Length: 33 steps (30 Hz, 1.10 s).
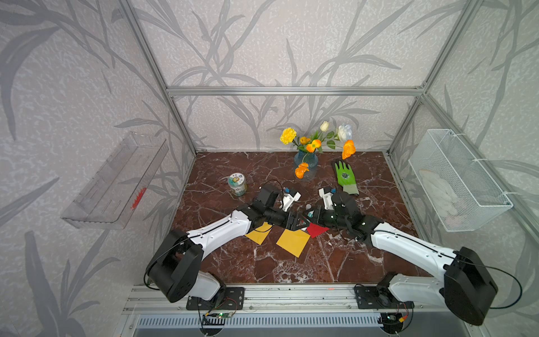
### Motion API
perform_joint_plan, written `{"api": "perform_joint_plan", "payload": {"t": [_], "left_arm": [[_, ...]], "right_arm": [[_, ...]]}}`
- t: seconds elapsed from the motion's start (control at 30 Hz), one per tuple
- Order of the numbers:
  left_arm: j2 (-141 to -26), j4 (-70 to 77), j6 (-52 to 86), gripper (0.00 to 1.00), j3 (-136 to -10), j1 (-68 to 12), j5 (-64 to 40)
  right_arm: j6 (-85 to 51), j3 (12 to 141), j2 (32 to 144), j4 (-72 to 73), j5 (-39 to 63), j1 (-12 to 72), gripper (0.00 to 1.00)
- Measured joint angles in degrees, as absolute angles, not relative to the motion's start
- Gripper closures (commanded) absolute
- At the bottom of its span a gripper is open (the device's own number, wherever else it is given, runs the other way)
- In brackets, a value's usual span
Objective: Seal the envelope with a glue stick
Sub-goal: Screw the glue stick.
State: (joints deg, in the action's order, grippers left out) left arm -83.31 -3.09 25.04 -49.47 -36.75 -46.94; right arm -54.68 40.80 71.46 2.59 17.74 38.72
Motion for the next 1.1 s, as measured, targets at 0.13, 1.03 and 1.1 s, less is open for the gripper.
{"api": "perform_joint_plan", "payload": {"t": [0.13,1.03,1.1], "left_arm": [[-84.6,-1.8,25.1,0.52,-49.5,-37.5,-47.4],[-86.5,0.7,26.7,1.00,-49.6,-38.0,-49.0],[-86.3,1.0,26.7,1.00,-49.3,-38.1,-49.0]], "right_arm": [[-55.7,40.8,71.5,3.6,18.7,38.7,1.00],[-52.3,40.3,67.1,1.8,15.4,34.9,0.39],[-52.2,40.3,67.9,1.8,15.7,34.7,0.43]]}}
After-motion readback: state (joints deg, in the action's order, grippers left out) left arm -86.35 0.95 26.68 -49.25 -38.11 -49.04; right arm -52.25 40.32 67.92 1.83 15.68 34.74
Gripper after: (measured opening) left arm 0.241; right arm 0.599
